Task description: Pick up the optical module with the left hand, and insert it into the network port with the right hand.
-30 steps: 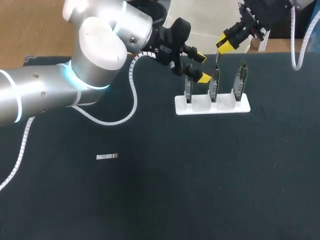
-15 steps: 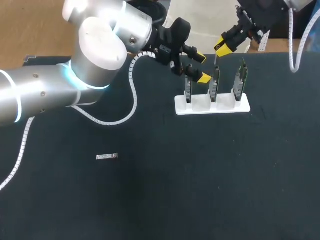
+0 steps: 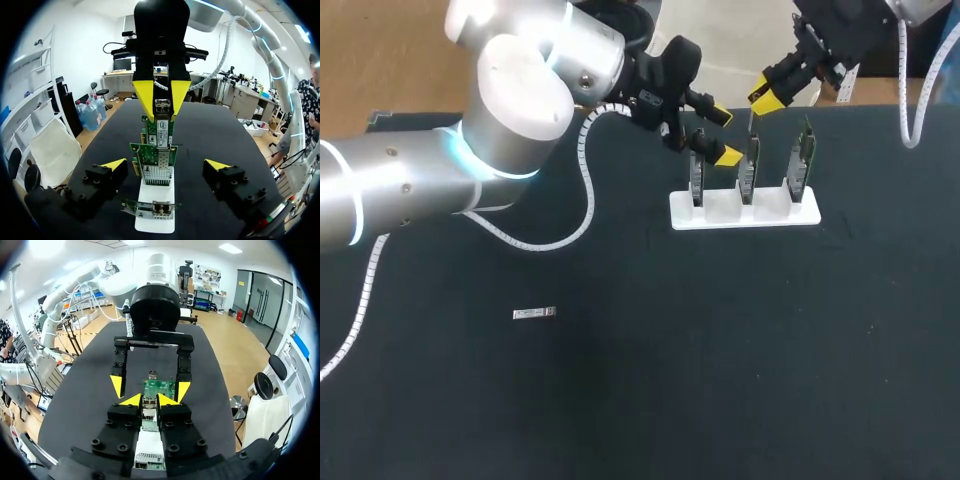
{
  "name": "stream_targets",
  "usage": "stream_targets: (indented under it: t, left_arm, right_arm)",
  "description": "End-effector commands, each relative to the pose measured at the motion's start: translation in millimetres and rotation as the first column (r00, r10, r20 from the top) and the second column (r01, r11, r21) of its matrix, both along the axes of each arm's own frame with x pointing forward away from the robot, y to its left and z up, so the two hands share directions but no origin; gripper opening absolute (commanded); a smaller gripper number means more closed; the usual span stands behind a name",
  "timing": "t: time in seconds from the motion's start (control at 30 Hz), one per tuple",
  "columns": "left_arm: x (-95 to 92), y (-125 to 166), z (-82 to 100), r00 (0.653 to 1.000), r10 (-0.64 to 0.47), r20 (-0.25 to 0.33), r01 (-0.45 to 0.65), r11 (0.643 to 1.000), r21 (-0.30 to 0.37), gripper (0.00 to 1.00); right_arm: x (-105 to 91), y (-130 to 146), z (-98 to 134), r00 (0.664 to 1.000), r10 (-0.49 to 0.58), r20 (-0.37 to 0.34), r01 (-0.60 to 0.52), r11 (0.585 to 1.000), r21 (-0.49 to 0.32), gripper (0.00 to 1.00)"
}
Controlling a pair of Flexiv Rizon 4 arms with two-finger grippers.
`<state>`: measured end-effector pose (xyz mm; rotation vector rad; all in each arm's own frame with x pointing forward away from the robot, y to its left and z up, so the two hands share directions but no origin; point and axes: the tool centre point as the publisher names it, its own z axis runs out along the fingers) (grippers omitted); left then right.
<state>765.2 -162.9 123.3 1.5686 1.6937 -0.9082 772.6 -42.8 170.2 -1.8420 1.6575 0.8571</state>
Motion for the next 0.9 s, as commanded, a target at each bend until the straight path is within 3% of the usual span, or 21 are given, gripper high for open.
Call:
stream_targets:
  t: [0.03,0.9]
  left_arm:
    - [-0.7,0.0,-0.1,1.000,0.002,0.001,-0.002,1.000,0.001,1.00]
    - [-0.7,0.0,-0.1,1.000,0.002,0.001,-0.002,1.000,0.001,1.00]
  right_arm:
    - [-3.6,-1.5,1.0,1.000,-0.009,0.007,0.009,1.000,0.000,0.00]
    - [-5.2,-1.4,-1.4,1.000,-0.015,0.001,0.015,1.000,0.000,0.00]
